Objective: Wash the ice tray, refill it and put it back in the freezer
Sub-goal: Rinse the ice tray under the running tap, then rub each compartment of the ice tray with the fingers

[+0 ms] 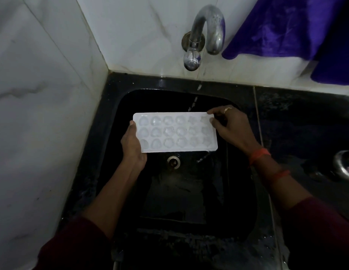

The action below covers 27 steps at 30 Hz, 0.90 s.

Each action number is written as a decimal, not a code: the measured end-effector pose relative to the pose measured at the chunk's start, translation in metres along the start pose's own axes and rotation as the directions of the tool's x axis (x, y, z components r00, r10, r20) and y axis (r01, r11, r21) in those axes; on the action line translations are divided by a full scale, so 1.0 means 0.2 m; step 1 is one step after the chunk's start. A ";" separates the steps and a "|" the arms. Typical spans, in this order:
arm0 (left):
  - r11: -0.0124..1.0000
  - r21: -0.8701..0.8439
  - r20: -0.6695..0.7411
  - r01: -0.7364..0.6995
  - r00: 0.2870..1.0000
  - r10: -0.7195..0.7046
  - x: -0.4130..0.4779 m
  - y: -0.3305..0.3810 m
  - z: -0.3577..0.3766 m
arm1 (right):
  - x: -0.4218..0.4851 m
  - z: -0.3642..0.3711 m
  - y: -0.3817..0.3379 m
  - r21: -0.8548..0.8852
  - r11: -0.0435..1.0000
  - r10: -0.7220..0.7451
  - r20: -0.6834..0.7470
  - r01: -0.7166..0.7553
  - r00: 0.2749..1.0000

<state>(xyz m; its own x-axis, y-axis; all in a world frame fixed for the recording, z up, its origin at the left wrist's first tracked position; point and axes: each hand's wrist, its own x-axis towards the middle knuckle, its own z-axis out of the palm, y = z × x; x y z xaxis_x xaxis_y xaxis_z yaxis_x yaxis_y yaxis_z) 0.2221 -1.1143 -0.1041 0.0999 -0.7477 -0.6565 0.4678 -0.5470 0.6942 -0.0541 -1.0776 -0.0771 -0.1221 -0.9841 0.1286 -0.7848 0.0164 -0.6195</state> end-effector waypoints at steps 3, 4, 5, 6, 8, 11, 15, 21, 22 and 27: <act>1.000 0.015 -0.018 -0.017 1.000 0.017 -0.01 0.01 -0.01 | -0.06 0.03 0.02 -0.074 0.997 -0.007 0.083 0.013 0.996; 1.000 0.025 -0.028 -0.014 1.000 0.014 -0.02 0.01 -0.02 | -0.08 0.03 0.01 -0.078 0.997 -0.009 0.089 0.016 0.996; 0.999 0.032 -0.030 -0.012 0.999 0.013 -0.02 0.01 -0.02 | -0.08 0.03 0.01 -0.085 0.996 -0.006 0.088 0.013 0.996; 0.999 0.024 -0.021 -0.021 1.000 0.021 -0.09 -0.03 -0.05 | -0.15 0.02 0.00 -0.098 0.995 -0.013 0.097 0.022 0.995; 1.000 0.008 -0.018 -0.021 1.000 0.021 -0.15 -0.06 -0.08 | -0.21 0.00 -0.01 -0.133 0.991 -0.018 0.115 0.033 0.993; 1.000 0.011 -0.035 -0.010 0.999 0.011 -0.17 -0.06 -0.10 | -0.21 0.00 -0.04 -0.218 0.974 -0.025 0.158 0.060 0.987; 1.000 0.022 -0.028 -0.015 0.999 0.016 -0.19 -0.06 -0.10 | -0.20 0.01 -0.07 -0.336 0.935 -0.051 0.204 0.118 0.978; 0.999 0.031 -0.037 -0.032 0.999 0.033 -0.23 -0.06 -0.11 | -0.22 -0.01 -0.07 -0.352 0.928 -0.052 0.196 0.120 0.979; 0.999 0.030 -0.040 -0.035 0.999 0.036 -0.23 -0.06 -0.11 | -0.22 -0.01 -0.07 -0.341 0.933 -0.056 0.189 0.119 0.980; 1.000 0.018 -0.037 -0.026 0.999 0.026 -0.24 -0.06 -0.10 | -0.22 -0.03 -0.09 -0.416 0.896 -0.082 0.190 0.156 0.978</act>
<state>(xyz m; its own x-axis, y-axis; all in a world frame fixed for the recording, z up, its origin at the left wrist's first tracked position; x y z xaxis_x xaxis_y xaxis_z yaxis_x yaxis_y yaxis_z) 0.2297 -1.0636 -0.0862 0.1448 -0.7474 -0.6485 0.4490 -0.5344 0.7161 -0.0371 -1.0344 -0.0671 0.0607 -0.9977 0.0293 -0.9748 -0.0656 -0.2132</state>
